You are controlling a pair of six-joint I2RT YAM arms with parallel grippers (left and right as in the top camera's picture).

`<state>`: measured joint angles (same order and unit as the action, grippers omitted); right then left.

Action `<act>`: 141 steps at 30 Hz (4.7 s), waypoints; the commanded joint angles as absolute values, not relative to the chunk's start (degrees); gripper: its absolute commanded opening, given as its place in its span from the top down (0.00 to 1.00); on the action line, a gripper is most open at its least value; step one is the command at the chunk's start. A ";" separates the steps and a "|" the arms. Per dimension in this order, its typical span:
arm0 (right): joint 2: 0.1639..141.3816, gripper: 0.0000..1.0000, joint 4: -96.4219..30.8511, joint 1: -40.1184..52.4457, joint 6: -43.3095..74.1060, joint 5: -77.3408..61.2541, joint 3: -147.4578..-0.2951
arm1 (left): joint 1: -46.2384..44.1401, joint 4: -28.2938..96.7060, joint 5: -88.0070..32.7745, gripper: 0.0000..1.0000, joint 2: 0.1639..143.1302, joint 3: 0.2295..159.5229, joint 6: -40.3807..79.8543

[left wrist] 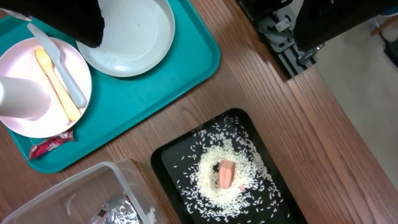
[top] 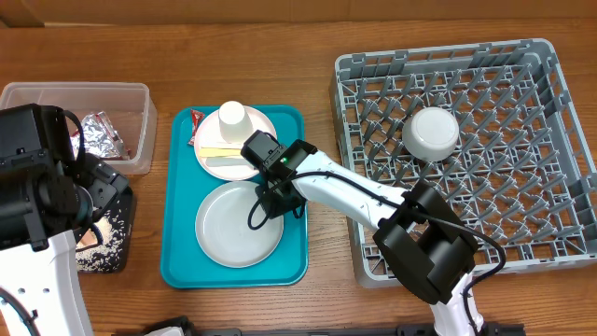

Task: Sort waste into correct bins and load items into the dishwasher rack
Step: 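Grasp the rim of the white plate with the right gripper, then lift the plate and carry it right over the dish rack, then lower the plate upright into the rack slots beside the bowl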

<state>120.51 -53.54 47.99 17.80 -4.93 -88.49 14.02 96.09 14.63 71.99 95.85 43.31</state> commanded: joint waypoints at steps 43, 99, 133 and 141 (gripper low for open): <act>99.98 0.96 -70.06 8.60 18.11 29.56 -111.39 | 14.33 96.14 15.59 0.00 71.24 96.75 42.61; 114.13 0.36 -78.94 22.06 23.79 13.45 -120.57 | 14.33 96.14 15.57 0.00 71.24 96.75 42.61; 120.99 0.00 -74.87 28.12 12.16 -22.83 -126.82 | 14.33 96.14 15.57 0.00 71.24 96.75 42.61; 121.01 0.00 -75.11 28.12 12.14 -20.43 -126.78 | 14.33 96.14 15.57 0.00 71.24 96.75 42.61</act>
<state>122.30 -75.42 28.16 11.97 -22.04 -126.26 14.02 96.07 14.63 71.99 95.88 43.31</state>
